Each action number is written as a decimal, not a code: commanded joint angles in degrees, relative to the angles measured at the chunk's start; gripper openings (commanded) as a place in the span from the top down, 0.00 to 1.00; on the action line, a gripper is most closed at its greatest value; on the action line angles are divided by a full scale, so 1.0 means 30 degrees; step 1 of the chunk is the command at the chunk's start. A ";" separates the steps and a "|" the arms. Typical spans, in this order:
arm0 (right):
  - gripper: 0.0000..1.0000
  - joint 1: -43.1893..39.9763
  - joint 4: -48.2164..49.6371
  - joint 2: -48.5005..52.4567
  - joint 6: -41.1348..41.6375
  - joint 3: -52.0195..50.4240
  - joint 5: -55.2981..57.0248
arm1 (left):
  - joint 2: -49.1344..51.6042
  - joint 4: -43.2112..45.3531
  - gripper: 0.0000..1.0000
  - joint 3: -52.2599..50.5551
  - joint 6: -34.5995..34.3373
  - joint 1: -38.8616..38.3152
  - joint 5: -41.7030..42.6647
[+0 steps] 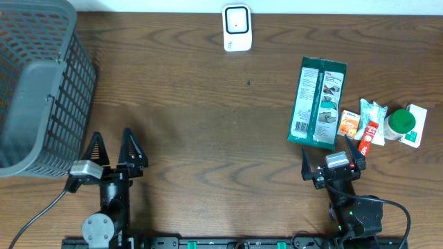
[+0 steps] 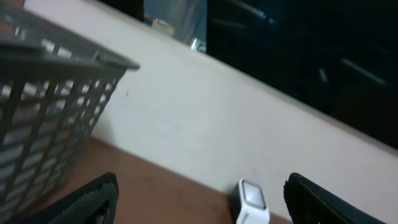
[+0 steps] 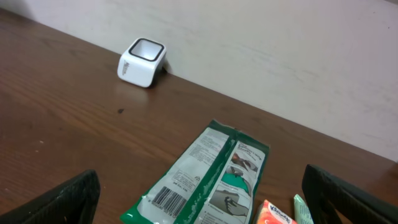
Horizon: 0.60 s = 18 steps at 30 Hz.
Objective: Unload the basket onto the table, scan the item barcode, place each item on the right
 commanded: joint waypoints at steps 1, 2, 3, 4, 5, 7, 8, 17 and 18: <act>0.01 -0.0342 -0.0087 -0.0102 -0.0153 -0.0029 0.0109 | -0.0160 -0.0852 0.14 -0.0736 0.0124 -0.0080 -0.0182; 0.01 -0.0342 -0.0080 -0.0102 -0.0153 -0.0029 0.0109 | -0.0160 -0.1464 0.14 -0.0736 0.0124 -0.0080 -0.0175; 0.01 -0.0342 -0.0080 -0.0102 -0.0153 -0.0029 0.0102 | -0.0160 -0.2288 0.14 -0.0736 0.0117 -0.0080 -0.0175; 0.01 -0.0342 -0.0087 -0.0102 -0.0153 -0.0029 0.0109 | -0.0160 -0.3002 0.14 -0.0736 0.0124 -0.0080 -0.0182; 0.01 -0.0342 -0.0087 -0.0102 -0.0153 -0.0029 0.0102 | -0.0160 -0.3621 0.14 -0.0736 0.0131 -0.0080 -0.0189; 0.01 -0.0342 -0.0087 -0.0102 -0.0153 -0.0029 0.0102 | -0.0160 -0.4954 0.14 -0.0736 0.0131 -0.0080 -0.0532; 0.01 -0.0342 -0.0080 -0.0102 -0.0153 -0.0029 0.0102 | -0.0160 -0.5756 0.14 -0.0736 0.0211 -0.0080 -0.0685; 0.01 -0.0342 -0.0087 -0.0102 -0.0153 -0.0029 0.0102 | -0.0160 -0.7461 0.14 -0.0736 0.2907 -0.0080 -0.0750; 0.01 -0.0342 -0.0080 -0.0102 -0.0153 -0.0029 0.0102 | -0.0160 -0.7461 0.14 -0.0736 0.2907 -0.0080 -0.0743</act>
